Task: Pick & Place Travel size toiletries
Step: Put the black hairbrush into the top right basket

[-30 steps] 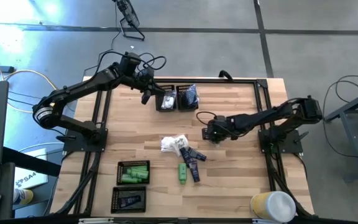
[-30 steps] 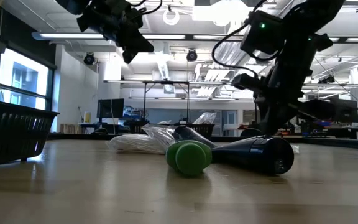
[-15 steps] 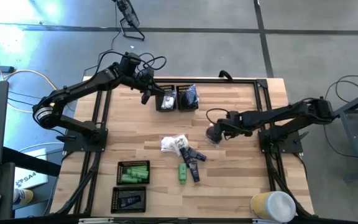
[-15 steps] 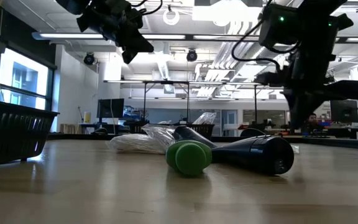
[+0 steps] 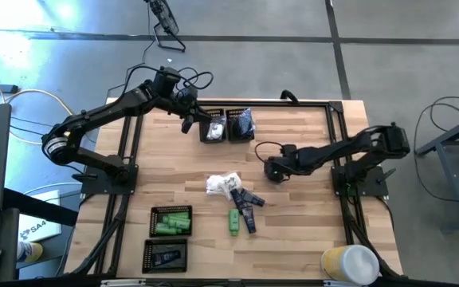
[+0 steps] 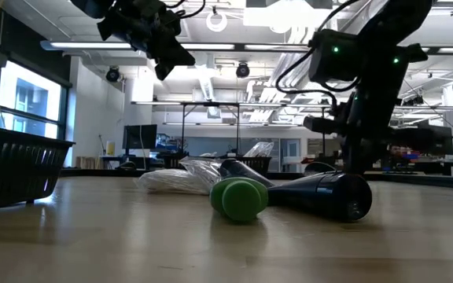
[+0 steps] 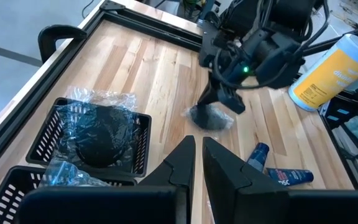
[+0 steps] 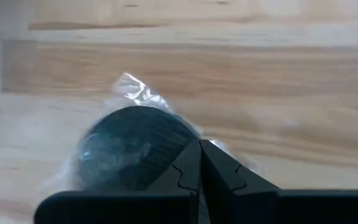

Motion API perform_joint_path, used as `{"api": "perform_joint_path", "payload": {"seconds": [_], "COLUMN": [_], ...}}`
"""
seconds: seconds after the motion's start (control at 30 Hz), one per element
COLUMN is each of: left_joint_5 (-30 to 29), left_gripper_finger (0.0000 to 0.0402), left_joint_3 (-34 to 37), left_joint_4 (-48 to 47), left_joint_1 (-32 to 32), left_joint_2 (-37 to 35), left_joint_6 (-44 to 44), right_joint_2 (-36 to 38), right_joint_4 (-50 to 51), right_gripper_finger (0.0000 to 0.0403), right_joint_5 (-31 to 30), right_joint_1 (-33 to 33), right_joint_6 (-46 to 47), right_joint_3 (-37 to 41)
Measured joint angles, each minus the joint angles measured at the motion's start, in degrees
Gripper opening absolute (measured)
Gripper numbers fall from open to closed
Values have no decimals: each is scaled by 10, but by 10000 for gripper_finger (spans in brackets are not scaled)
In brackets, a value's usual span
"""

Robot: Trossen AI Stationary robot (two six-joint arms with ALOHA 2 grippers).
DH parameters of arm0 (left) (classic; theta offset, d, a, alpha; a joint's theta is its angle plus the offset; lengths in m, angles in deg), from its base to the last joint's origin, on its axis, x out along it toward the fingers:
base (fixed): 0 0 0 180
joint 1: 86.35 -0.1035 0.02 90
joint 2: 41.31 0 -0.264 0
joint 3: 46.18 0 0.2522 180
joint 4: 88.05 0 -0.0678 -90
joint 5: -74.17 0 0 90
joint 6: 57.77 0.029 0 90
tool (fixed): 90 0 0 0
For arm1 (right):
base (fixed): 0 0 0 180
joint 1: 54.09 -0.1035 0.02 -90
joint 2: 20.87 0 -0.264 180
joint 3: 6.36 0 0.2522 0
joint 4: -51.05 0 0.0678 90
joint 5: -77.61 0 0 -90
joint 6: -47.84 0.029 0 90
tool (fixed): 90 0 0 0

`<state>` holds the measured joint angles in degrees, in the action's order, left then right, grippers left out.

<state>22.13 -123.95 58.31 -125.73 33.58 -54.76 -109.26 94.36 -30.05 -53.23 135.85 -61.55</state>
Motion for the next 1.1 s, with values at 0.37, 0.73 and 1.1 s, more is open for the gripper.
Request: {"api": "perform_joint_path", "payload": {"seconds": [0.37, 0.73, 1.1], "left_joint_5": [-1, -1, -1], "left_gripper_finger": [28, 28, 28], "left_joint_3": [0, 0, 0], "left_joint_4": [0, 0, 0], "left_joint_1": [0, 0, 0], "left_joint_2": [0, 0, 0], "left_joint_6": [0, 0, 0], "right_joint_2": [-17, -8, 54], "right_joint_4": [-76, -97, -60], "right_gripper_finger": [2, 2, 2], "right_joint_5": [49, 37, 2], "right_joint_1": [-17, -33, -27], "right_joint_6": [-7, -8, -39], "right_joint_3": [0, 0, 0]}}
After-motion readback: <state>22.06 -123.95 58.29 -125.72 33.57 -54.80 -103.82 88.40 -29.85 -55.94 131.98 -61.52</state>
